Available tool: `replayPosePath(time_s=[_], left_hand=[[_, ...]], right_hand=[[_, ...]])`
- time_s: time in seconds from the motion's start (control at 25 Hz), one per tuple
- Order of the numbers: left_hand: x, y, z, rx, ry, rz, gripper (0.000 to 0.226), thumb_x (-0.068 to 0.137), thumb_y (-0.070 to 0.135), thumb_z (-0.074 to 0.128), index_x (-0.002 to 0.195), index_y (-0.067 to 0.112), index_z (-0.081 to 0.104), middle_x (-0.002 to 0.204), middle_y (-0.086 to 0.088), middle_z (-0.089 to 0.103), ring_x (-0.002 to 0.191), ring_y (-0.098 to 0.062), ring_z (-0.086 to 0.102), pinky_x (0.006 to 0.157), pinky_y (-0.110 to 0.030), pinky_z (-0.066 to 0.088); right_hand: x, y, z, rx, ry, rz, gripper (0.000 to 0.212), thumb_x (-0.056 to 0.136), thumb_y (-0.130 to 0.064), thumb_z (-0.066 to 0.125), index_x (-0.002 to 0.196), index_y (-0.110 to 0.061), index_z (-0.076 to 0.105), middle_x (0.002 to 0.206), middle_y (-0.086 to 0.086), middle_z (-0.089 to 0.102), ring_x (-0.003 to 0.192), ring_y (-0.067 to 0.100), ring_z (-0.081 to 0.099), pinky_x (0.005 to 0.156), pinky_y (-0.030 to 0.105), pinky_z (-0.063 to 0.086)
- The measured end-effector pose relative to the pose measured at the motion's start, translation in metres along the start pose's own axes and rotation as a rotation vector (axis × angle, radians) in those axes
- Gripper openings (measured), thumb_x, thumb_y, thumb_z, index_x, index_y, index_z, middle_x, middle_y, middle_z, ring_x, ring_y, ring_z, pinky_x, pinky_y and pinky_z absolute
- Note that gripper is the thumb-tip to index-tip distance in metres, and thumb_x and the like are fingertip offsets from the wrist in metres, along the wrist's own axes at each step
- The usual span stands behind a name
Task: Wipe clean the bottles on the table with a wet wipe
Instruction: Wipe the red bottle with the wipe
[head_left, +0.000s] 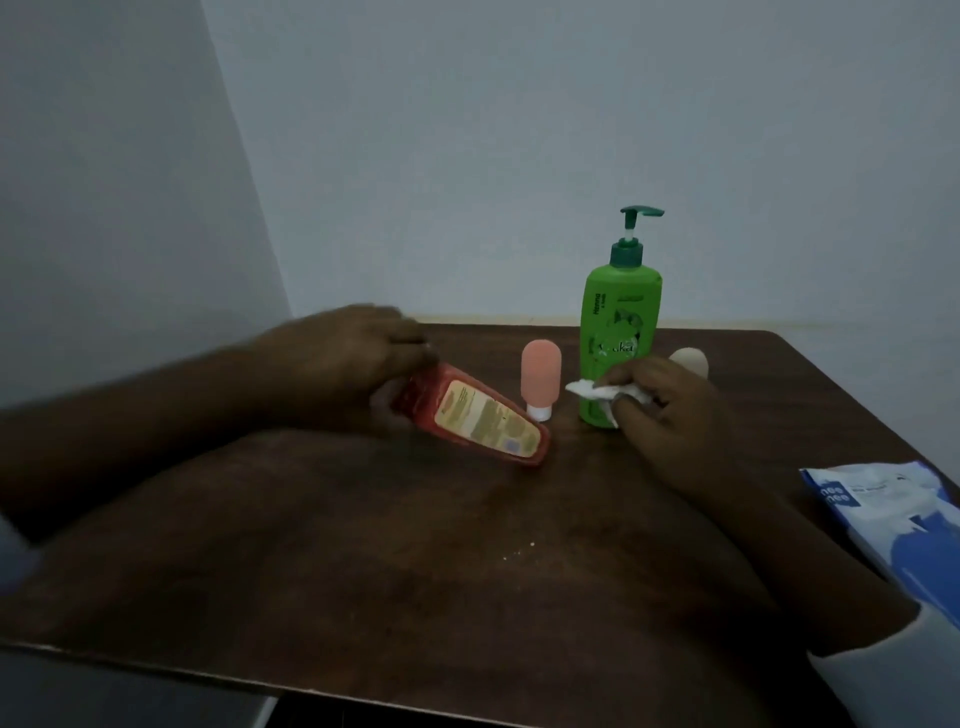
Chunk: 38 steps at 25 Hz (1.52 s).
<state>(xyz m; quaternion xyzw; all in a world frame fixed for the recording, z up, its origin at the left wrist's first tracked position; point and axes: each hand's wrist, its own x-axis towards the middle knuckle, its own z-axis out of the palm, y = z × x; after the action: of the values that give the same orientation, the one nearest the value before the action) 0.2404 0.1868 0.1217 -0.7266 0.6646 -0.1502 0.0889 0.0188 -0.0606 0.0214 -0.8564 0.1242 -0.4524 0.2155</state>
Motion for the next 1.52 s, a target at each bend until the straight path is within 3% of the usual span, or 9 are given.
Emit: replayPosePath(time_s=[0.12,0.32,0.48,0.56,0.72,0.88,1.16,1.36,1.52], left_hand=[[-0.047,0.029,0.049,-0.417,0.138,-0.168,0.063,0.081,0.07,0.07,0.134,0.039,0.058,0.122,0.021,0.062,0.108,0.004,0.058,0.09,-0.028,0.057],[-0.079,0.091,0.106,-0.879,0.385,-0.451,0.067,0.071,0.055,0.087,0.133,0.039,0.065,0.115,0.023,0.068,0.102,0.005,0.067,0.082,-0.026,0.061],[-0.08,0.1,0.108,-1.055,0.446,-0.551,0.094,0.065,0.039,0.095,0.146,0.042,0.049,0.117,0.02,0.069,0.096,0.005,0.071,0.082,-0.022,0.062],[-0.079,0.1,0.109,-1.129,0.44,-0.537,0.101,0.065,0.033,0.097,0.148,0.047,0.041,0.121,0.019,0.068,0.099,0.005,0.07,0.084,-0.021,0.062],[-0.077,0.099,0.111,-1.212,0.459,-0.52,0.108,0.066,0.025,0.098,0.149,0.049,0.033,0.118,0.01,0.067,0.1,-0.002,0.071,0.084,-0.027,0.063],[-0.078,0.097,0.111,-1.281,0.502,-0.526,0.113,0.063,0.017,0.1,0.15,0.046,0.033,0.101,0.005,0.075,0.087,-0.009,0.075,0.078,-0.032,0.065],[-0.079,0.094,0.115,-1.276,0.459,-0.478,0.109,0.064,0.026,0.098,0.149,0.047,0.034,0.097,0.003,0.071,0.085,-0.011,0.075,0.076,-0.037,0.065],[-0.079,0.093,0.114,-1.274,0.427,-0.51,0.114,0.062,0.025,0.1,0.145,0.056,0.029,0.107,0.003,0.068,0.09,-0.009,0.074,0.077,-0.033,0.065],[-0.081,0.096,0.11,-1.294,0.475,-0.477,0.114,0.063,0.017,0.099,0.147,0.049,0.03,0.102,0.006,0.072,0.089,-0.005,0.074,0.076,-0.026,0.064]], right_hand=[[-0.003,-0.006,0.002,-0.022,-0.019,-0.001,0.024,0.084,0.006,0.067,0.1,-0.011,0.075,0.095,-0.004,0.071,0.089,-0.011,0.06,0.073,0.004,0.043],[-0.009,-0.026,0.009,-0.082,-0.176,-0.02,0.03,0.092,0.0,0.062,0.117,-0.013,0.072,0.107,-0.01,0.067,0.093,-0.024,0.055,0.079,-0.003,0.037],[-0.019,-0.047,0.027,-0.252,-0.358,-0.207,0.037,0.092,-0.005,0.062,0.128,-0.016,0.064,0.121,0.001,0.069,0.108,0.004,0.059,0.094,0.026,0.051],[-0.025,-0.065,0.044,-0.258,-0.477,-0.326,0.04,0.092,-0.007,0.058,0.131,-0.014,0.062,0.128,0.003,0.066,0.117,0.012,0.059,0.102,0.028,0.047],[-0.016,-0.111,0.077,-0.264,-0.587,-0.351,0.048,0.09,-0.027,0.041,0.128,-0.009,0.064,0.129,0.01,0.067,0.119,0.026,0.063,0.1,0.045,0.051],[-0.022,-0.132,0.086,-0.318,-0.807,-0.279,0.059,0.082,-0.032,0.042,0.134,-0.012,0.061,0.136,0.01,0.062,0.126,0.027,0.058,0.109,0.045,0.045],[-0.076,-0.136,0.046,-0.346,-0.728,-0.436,0.048,0.087,-0.02,0.041,0.125,-0.013,0.069,0.127,0.006,0.069,0.118,0.019,0.065,0.099,0.035,0.054],[-0.039,-0.144,0.027,-0.197,-0.568,-0.249,0.036,0.092,-0.011,0.058,0.127,-0.018,0.068,0.124,-0.002,0.07,0.109,0.007,0.066,0.094,0.018,0.051],[-0.038,-0.142,0.076,-0.346,-0.717,-0.189,0.048,0.091,-0.015,0.048,0.139,-0.013,0.057,0.143,0.008,0.057,0.134,0.021,0.052,0.111,0.041,0.043]])
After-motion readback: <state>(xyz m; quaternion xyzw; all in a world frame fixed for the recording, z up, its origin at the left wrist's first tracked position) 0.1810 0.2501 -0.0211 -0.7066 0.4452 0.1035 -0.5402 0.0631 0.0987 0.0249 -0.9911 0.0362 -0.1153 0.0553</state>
